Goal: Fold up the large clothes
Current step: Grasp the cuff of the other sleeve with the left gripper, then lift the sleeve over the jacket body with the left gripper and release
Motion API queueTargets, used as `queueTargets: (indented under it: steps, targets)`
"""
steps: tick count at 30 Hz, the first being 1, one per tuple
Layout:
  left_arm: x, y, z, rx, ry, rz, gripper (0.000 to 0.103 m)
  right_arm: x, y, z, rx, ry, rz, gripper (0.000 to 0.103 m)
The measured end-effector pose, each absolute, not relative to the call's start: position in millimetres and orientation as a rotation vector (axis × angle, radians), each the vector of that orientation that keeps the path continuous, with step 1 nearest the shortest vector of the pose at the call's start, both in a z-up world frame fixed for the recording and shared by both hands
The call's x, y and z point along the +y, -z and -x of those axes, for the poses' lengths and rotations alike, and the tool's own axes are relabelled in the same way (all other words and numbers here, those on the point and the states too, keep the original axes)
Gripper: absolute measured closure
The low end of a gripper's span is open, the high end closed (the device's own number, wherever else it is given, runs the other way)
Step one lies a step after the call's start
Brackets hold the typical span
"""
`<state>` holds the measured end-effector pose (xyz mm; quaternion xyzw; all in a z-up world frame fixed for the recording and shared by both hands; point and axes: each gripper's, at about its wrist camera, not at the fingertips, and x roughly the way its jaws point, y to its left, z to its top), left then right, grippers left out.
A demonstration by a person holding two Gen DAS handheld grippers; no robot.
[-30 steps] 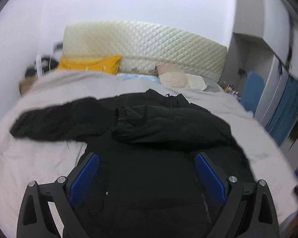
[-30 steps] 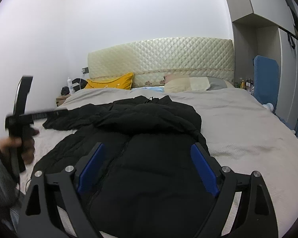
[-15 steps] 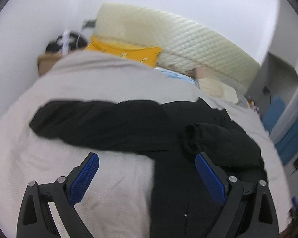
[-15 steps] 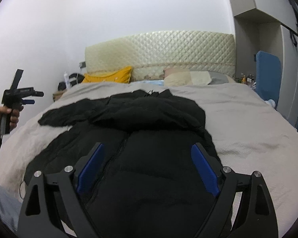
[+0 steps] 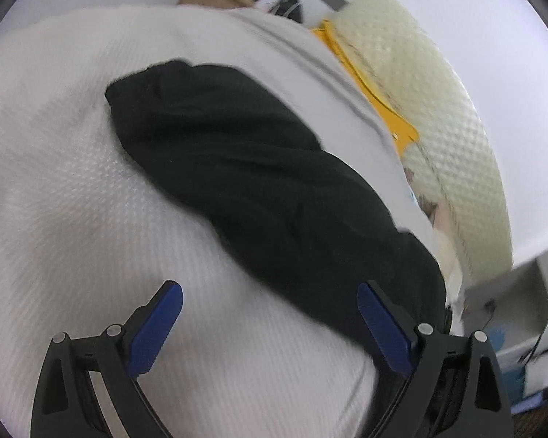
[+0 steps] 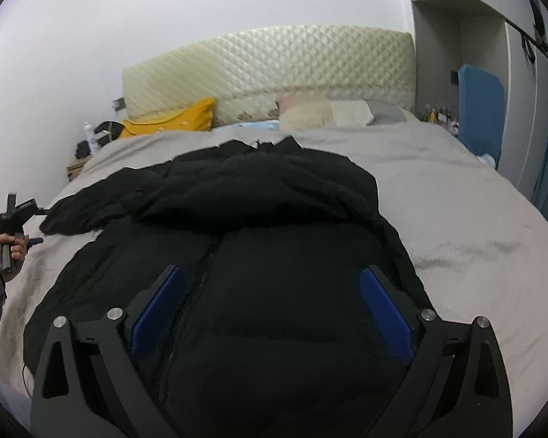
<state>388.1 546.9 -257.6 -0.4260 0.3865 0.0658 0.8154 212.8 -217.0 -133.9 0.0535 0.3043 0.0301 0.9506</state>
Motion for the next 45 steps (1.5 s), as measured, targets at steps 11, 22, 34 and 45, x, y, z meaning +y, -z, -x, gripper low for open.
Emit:
queueTargets:
  steps: [11, 22, 34, 45]
  targets:
    - [578.1, 292.3, -438.7, 0.695, -0.221, 0.905, 0.015, -210.2, 152.5, -246.3, 0.666, 0.003, -0.107, 0.005]
    - [571.5, 244.8, -447.8, 0.687, -0.363, 0.782, 0.094, -225.9, 141.2, -243.1, 0.661, -0.023, -0.098, 0.003]
    - [497.5, 93.5, -407.7, 0.597, -0.323, 0.552, 0.099, -248.5, 122.1, -221.3, 0.626, -0.076, -0.14, 0.0]
    - [380.2, -14.5, -368.0, 0.636, -0.314, 0.263, 0.099, -262.8, 101.5, -197.4, 0.539, -0.139, -0.104, 0.0]
